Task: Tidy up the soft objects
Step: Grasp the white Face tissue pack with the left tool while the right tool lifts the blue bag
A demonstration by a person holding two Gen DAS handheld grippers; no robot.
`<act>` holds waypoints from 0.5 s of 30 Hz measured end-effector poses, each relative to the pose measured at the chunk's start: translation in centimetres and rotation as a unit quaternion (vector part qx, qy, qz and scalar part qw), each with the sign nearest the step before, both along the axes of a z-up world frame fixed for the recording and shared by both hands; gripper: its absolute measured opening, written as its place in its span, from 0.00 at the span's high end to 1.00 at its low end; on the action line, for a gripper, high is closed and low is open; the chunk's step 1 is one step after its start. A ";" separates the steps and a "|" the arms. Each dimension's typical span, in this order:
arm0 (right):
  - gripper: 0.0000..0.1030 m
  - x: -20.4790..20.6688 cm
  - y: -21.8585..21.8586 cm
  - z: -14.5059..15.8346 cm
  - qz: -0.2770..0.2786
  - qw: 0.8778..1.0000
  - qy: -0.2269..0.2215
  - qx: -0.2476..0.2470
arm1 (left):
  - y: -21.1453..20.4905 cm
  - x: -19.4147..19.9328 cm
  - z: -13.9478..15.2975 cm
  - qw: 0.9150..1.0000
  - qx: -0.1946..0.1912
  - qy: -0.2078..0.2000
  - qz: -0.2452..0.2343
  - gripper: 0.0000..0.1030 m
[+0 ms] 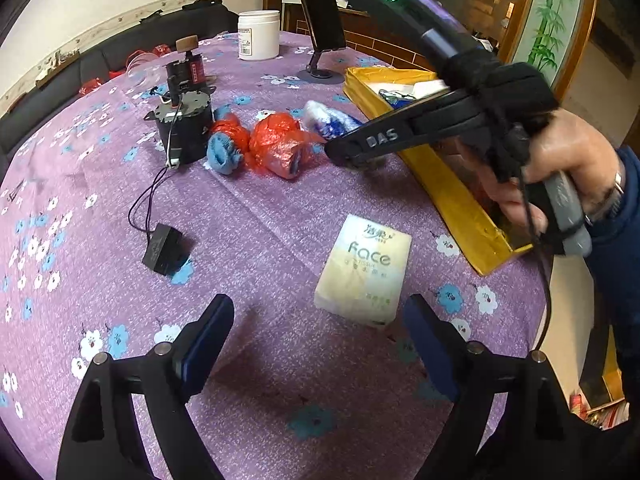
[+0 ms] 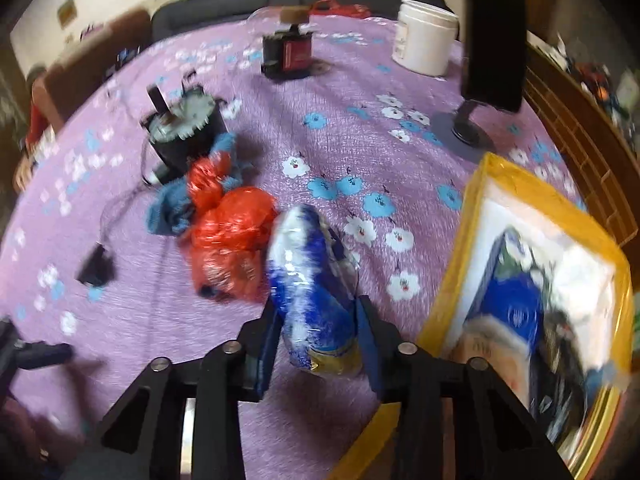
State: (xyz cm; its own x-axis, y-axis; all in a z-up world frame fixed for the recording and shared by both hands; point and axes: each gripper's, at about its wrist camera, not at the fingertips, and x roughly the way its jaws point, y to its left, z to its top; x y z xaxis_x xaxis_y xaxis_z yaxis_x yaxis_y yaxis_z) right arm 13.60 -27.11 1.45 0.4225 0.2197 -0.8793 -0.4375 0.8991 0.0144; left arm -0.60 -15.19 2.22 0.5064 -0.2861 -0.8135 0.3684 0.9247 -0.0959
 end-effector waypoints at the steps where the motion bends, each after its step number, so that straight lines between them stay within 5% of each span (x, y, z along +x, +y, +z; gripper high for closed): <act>1: 0.63 -0.8 -0.4 0.7 -0.008 1.000 -0.008 0.013 | -0.1 0.0 0.0 1.000 0.001 -0.001 0.001 0.16; 9: 0.63 -7.4 -3.7 5.9 -0.039 0.989 -0.064 0.126 | -3.0 1.5 -1.0 0.999 0.038 0.008 -0.014 0.16; 15: 0.63 -11.4 -5.1 6.1 -0.057 0.981 -0.088 0.166 | -4.4 1.9 -2.1 0.997 0.075 -0.005 -0.004 0.19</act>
